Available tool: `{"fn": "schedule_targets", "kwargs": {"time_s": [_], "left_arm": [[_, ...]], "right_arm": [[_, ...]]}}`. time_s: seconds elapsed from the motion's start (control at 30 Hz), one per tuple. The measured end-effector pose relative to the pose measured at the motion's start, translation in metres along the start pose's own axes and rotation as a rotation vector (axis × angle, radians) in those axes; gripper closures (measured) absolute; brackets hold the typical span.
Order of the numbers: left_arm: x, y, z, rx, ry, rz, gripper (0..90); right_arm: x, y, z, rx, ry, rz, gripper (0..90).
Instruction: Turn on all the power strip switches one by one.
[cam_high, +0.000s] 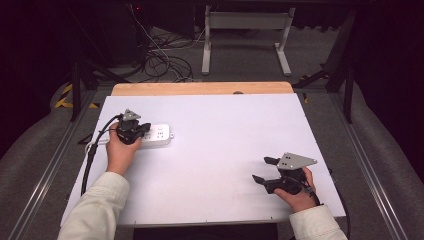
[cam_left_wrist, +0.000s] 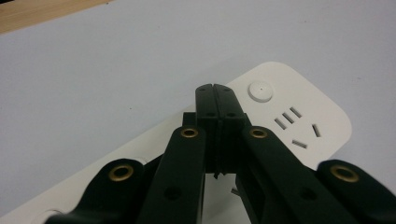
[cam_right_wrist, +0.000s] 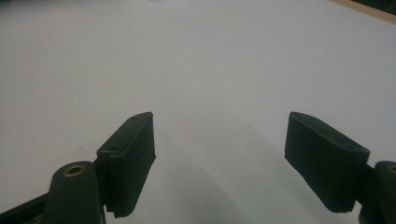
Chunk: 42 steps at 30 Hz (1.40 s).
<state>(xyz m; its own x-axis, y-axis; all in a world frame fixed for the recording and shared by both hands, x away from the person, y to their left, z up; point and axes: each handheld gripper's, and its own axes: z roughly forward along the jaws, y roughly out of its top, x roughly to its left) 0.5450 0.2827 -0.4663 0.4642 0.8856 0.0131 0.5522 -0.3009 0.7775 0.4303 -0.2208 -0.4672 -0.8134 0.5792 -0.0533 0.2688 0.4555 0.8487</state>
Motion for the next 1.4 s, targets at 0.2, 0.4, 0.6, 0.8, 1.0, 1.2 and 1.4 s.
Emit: {"fn": "schedule_targets", "kwargs": {"time_s": [0.2, 0.4, 0.6, 0.8, 1.0, 1.2, 1.4], "left_arm": [[0.0005, -0.0013, 0.0004, -0.006, 0.001, -0.010, 89.8], [-0.0004, -0.0016, 0.0008, -0.002, 0.009, -0.013, 89.9], [0.0005, -0.0031, 0.0009, -0.004, -0.017, -0.031, 89.9], [-0.0006, -0.0045, 0.0012, -0.011, -0.010, -0.033, 90.0], [0.0014, -0.0062, 0.0013, -0.021, -0.021, -0.058, 90.0], [-0.0005, -0.0054, 0.0023, -0.019, -0.004, -0.060, 90.0], [0.0010, -0.0033, 0.0031, -0.006, -0.014, -0.091, 90.0]], "right_arm": [[0.0001, 0.0000, 0.0000, 0.000, 0.000, 0.000, 25.0], [0.0003, 0.0000, 0.0000, 0.001, 0.000, -0.001, 25.0], [0.0008, 0.0000, 0.0000, -0.001, 0.000, -0.001, 25.0], [0.0014, 0.0000, -0.0001, -0.001, 0.002, -0.003, 25.0], [0.0014, 0.0000, -0.0002, -0.001, 0.003, -0.004, 25.0], [0.0016, 0.0000, -0.0001, 0.001, 0.004, -0.007, 25.0], [0.0018, 0.0000, 0.0001, 0.000, 0.006, -0.008, 25.0]]}}
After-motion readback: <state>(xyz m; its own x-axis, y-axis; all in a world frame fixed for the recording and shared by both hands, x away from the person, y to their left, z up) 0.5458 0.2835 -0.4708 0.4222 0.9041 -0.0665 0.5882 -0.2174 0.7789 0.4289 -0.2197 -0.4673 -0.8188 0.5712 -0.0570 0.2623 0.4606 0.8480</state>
